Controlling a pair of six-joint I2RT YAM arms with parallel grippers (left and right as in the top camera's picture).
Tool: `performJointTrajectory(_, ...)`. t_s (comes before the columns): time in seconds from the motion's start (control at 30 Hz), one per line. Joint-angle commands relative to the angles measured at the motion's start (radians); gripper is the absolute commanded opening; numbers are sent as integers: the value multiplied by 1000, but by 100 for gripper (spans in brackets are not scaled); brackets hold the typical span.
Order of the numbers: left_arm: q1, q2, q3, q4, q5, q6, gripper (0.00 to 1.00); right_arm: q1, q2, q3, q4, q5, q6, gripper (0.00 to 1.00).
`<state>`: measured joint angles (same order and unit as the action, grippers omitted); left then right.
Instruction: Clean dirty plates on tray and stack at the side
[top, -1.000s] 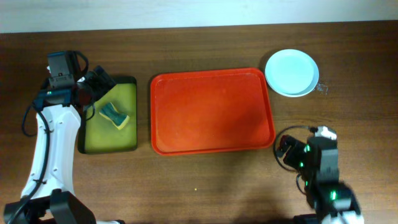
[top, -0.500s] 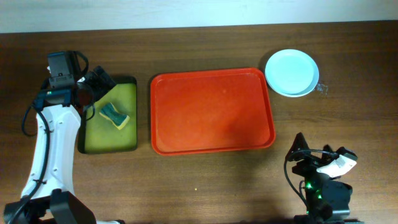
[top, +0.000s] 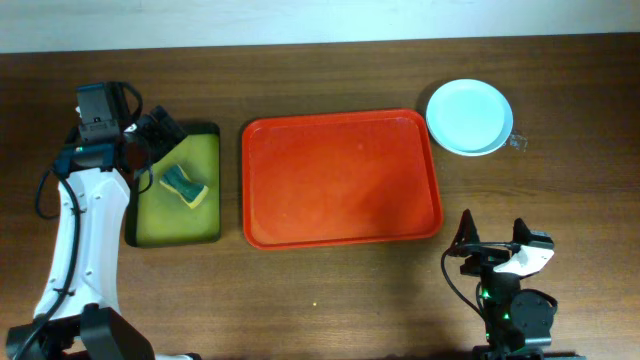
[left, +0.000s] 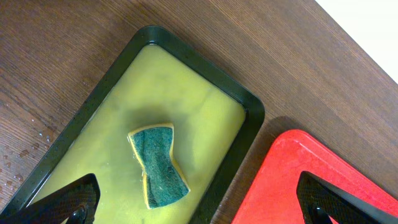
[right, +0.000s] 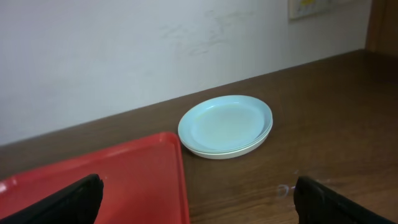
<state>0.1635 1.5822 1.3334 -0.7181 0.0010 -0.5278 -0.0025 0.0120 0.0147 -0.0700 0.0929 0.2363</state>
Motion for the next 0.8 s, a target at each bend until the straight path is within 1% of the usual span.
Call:
performJointTrajectory(0.0, 3, -1, 10, -1, 3, 9, 99, -6, -9, -9, -5, -18, -136, 99)
performJointTrajectory(0.17, 3, 0, 10, -1, 3, 9, 100, -6, -9, -9, -6, -36, -143, 99)
performJointTrajectory(0.23, 3, -1, 10, -1, 3, 9, 99, -5, -9, -9, -8, -42, -232, 99)
performJointTrajectory(0.3, 3, -1, 10, -1, 3, 9, 99, -5, -9, -9, -9, -48, -286, 99)
performJointTrajectory(0.53, 3, -1, 10, -1, 3, 9, 99, -6, -9, -9, -11, -52, -293, 99)
performJointTrajectory(0.57, 3, 0, 10, -1, 3, 9, 99, -6, -9, -9, -12, -82, -344, 99)
performJointTrajectory(0.6, 3, -1, 10, -1, 3, 9, 99, -6, -9, -9, -12, -82, -357, 99)
performJointTrajectory(0.77, 3, 0, 10, -1, 3, 9, 99, -6, -9, -9, -13, -82, -356, 99)
